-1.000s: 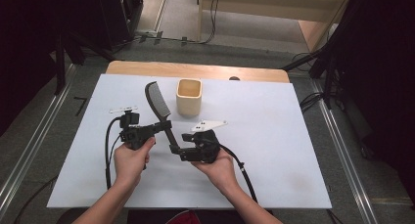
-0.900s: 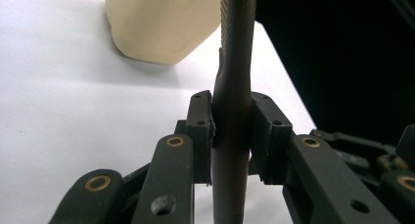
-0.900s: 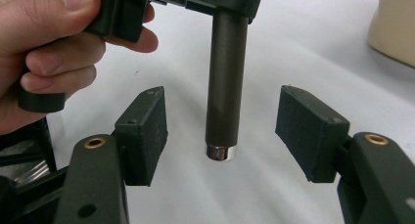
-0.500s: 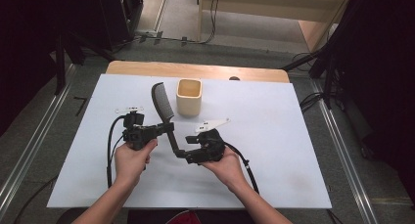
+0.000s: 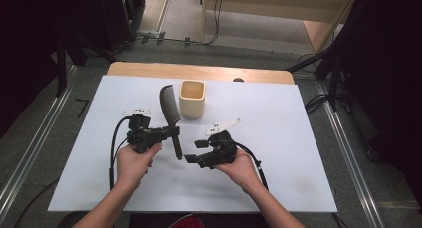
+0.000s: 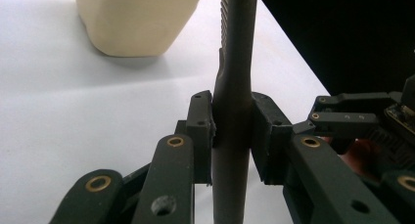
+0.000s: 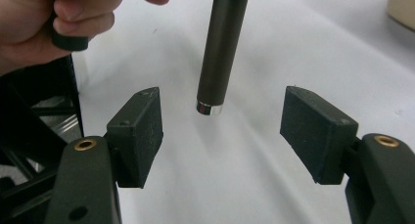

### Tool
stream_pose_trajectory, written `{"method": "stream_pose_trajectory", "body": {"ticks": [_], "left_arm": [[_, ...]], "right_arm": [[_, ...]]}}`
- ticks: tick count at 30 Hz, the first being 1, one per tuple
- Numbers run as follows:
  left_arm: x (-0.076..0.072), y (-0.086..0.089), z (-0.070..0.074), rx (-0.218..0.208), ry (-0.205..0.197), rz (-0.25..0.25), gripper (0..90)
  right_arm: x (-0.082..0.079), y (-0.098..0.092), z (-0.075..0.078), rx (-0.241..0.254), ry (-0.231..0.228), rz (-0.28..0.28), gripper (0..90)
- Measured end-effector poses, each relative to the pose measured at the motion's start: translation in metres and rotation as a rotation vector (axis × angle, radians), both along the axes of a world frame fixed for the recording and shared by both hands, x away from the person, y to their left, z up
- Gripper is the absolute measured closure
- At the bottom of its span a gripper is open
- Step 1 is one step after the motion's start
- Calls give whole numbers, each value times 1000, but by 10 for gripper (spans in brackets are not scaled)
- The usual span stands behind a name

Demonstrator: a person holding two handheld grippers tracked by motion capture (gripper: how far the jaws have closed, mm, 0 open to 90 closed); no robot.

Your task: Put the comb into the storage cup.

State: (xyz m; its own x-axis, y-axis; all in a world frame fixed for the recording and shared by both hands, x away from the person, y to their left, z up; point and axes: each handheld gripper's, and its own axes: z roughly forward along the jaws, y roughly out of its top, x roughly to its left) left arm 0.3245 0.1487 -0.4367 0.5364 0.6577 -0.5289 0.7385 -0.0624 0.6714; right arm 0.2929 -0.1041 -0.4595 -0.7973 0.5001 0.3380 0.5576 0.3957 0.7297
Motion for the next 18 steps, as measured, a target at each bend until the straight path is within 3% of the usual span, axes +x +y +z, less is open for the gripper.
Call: {"method": "stream_pose_trajectory", "body": {"ticks": [5,18], "left_arm": [[-1,-2,2,25,-13,-19,737],[0,-3,4,11,-2,-61,737]], "right_arm": [[0,-8,0,-13,4,12,301],[-6,-30,-1,-44,-13,12,296]]}}
